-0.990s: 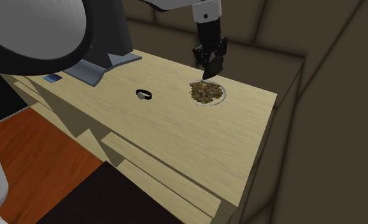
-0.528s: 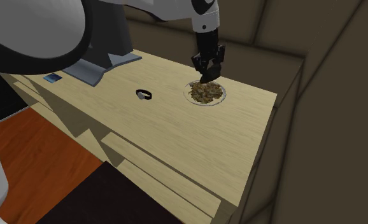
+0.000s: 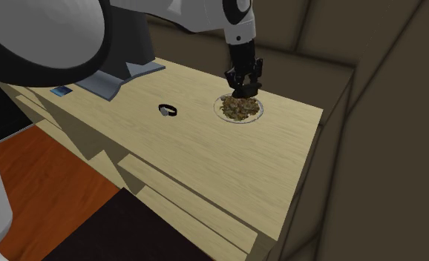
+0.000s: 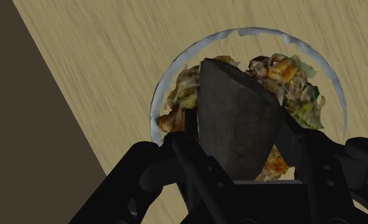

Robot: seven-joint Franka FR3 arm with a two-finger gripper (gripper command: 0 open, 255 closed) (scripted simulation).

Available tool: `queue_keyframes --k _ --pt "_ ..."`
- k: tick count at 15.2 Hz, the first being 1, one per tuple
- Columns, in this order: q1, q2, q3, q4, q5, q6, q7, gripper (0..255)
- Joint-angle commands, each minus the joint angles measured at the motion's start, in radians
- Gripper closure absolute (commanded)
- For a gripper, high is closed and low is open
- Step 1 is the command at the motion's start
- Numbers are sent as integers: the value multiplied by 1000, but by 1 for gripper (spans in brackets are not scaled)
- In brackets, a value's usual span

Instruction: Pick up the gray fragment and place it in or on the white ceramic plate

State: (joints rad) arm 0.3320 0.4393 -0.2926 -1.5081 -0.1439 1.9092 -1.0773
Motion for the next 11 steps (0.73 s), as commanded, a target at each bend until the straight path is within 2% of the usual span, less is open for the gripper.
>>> queue_keyframes --k 1,6,10,11 --pt "15 15 12 -10 -7 4 0 0" --pt "19 15 12 -5 -7 -2 3 0" --pt "24 3 24 103 -9 -123 2 0" --pt "15 2 36 104 -14 -124 5 0"
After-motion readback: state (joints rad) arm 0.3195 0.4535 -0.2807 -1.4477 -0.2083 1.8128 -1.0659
